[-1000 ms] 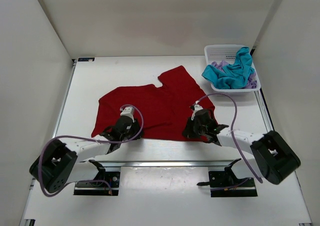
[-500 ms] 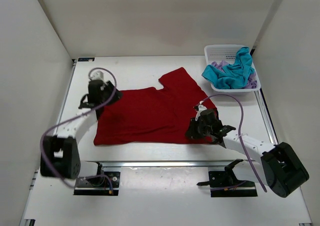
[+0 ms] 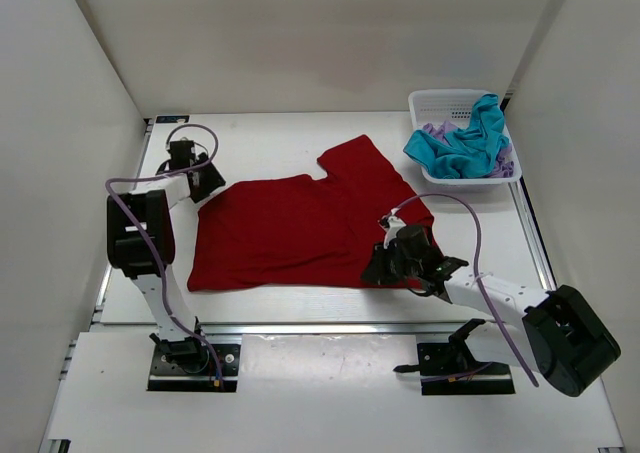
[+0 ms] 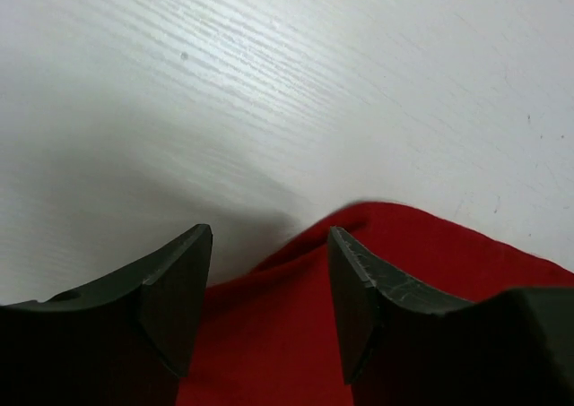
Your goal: Fold and stack the t-shirts
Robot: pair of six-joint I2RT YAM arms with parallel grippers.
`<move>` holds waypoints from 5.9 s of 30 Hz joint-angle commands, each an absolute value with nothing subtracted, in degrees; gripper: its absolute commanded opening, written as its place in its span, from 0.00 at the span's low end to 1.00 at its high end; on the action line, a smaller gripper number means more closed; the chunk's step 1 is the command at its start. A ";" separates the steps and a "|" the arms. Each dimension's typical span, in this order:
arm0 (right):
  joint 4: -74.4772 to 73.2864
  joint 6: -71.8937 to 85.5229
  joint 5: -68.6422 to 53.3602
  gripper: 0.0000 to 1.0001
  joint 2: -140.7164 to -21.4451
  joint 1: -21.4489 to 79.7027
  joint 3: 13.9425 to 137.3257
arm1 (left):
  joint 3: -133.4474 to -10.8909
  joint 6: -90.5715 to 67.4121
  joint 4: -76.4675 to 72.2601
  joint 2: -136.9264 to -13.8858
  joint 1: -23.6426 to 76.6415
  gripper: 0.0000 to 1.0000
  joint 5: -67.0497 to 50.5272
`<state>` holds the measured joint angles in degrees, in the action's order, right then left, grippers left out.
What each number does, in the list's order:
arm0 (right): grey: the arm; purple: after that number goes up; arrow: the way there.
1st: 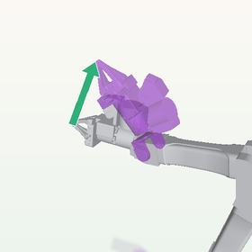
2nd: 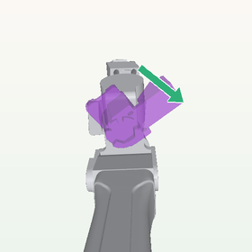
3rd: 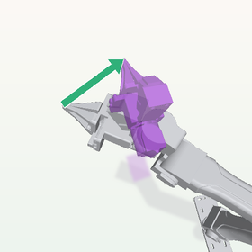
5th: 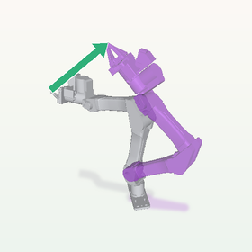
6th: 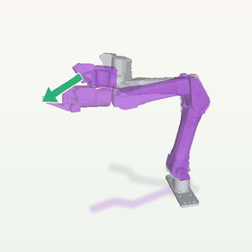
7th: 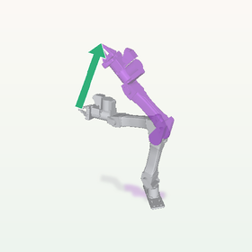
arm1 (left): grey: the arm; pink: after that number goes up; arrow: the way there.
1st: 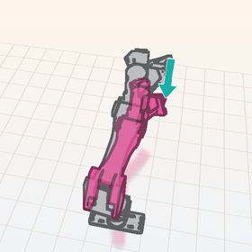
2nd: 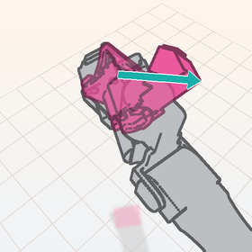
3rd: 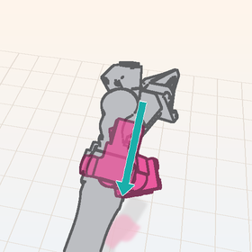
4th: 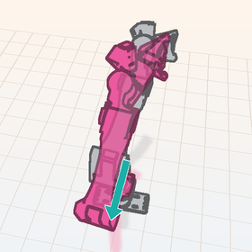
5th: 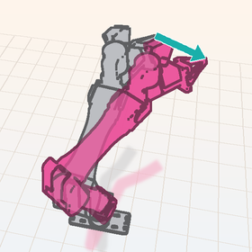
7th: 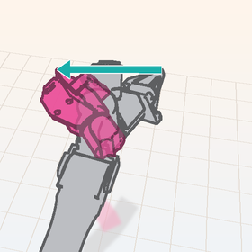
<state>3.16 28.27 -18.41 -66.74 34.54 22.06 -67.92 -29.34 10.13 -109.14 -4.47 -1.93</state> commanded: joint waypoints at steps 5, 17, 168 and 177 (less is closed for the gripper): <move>7.82 29.62 -19.86 0.08 -65.30 35.59 21.36 | -69.27 -24.26 12.58 -109.78 -2.73 0.45 -2.19; 8.70 28.92 -19.34 0.08 -64.77 34.98 22.59 | -61.53 -24.87 11.69 -100.03 -0.88 0.06 -2.29; 14.41 28.30 -19.95 0.33 -74.62 31.55 30.85 | -56.25 -23.91 20.04 -95.71 9.41 0.34 5.45; 14.15 28.21 -20.66 0.32 -75.76 32.08 31.72 | -55.20 -25.05 18.19 -95.71 8.79 0.42 4.48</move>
